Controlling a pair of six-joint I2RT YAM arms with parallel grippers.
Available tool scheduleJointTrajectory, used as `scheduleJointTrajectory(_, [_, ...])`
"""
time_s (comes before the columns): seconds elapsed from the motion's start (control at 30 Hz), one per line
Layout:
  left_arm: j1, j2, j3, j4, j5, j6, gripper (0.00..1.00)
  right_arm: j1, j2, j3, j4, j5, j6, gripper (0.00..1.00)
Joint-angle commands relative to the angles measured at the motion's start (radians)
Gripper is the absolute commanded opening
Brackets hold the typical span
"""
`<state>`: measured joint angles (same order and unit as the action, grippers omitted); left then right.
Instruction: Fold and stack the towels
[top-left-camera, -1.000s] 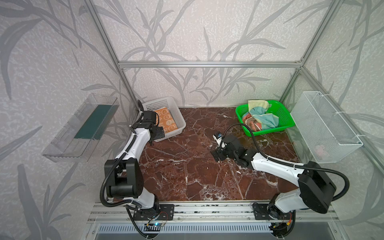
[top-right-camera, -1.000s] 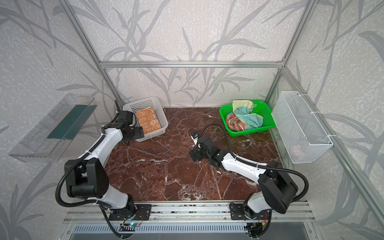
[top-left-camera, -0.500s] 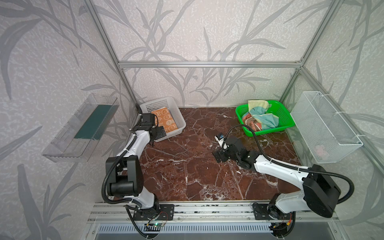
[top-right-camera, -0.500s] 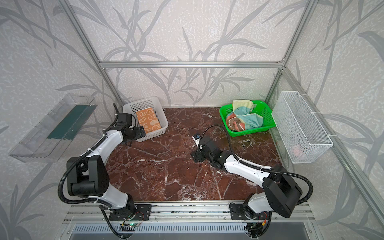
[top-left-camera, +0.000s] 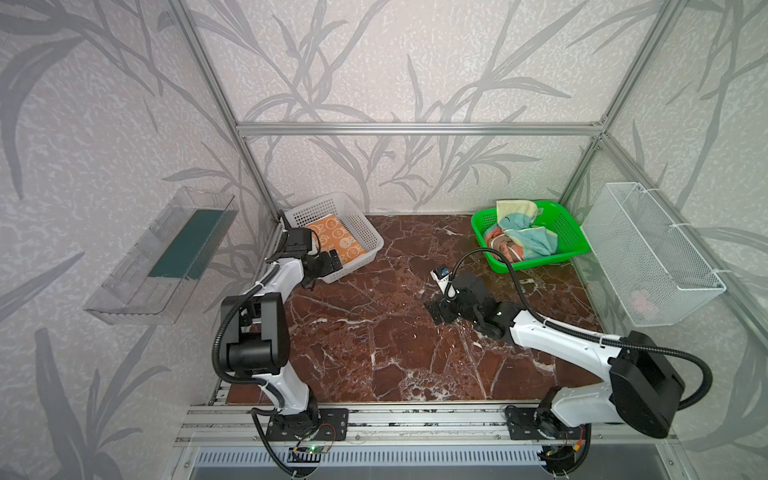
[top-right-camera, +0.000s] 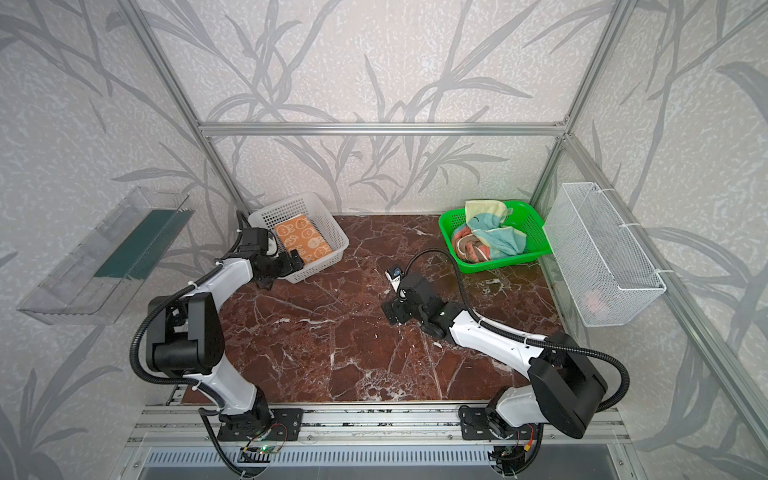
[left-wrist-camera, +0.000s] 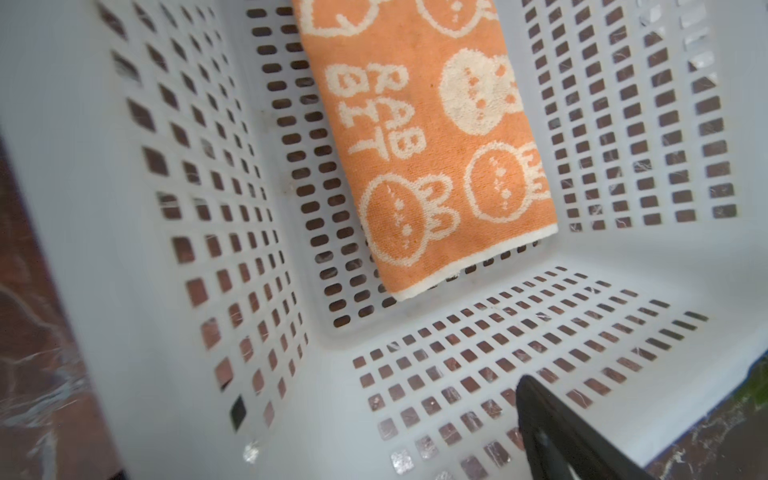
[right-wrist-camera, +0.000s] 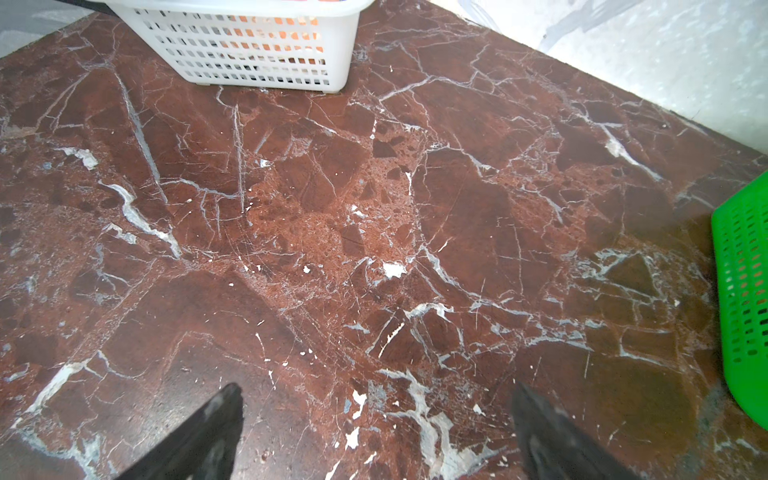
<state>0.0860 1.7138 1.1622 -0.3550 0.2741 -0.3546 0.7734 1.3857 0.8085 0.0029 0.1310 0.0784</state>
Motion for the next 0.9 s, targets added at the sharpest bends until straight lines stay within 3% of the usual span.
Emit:
scheduleJointTrajectory(0.0, [-0.037,0.034,0.028,0.082,0.098,-0.012,0.99,0.006,-0.03,-0.005,0.011,0.027,0.005,0.99])
scheduleJointTrajectory(0.33, [-0.161,0.23,0.23,0.183,0.097,-0.032,0.99,0.006,-0.034,0.012,-0.015,0.053,-0.001,0.99])
scheduleJointTrajectory(0.63, [-0.209,0.381,0.431,0.226,0.175,-0.043,0.99,0.006,0.067,0.123,-0.092,0.178,0.012,0.99])
scheduleJointTrajectory(0.87, [-0.218,0.314,0.363,0.225,0.185,0.005,0.99,-0.028,0.271,0.314,-0.108,0.295,0.034,0.99])
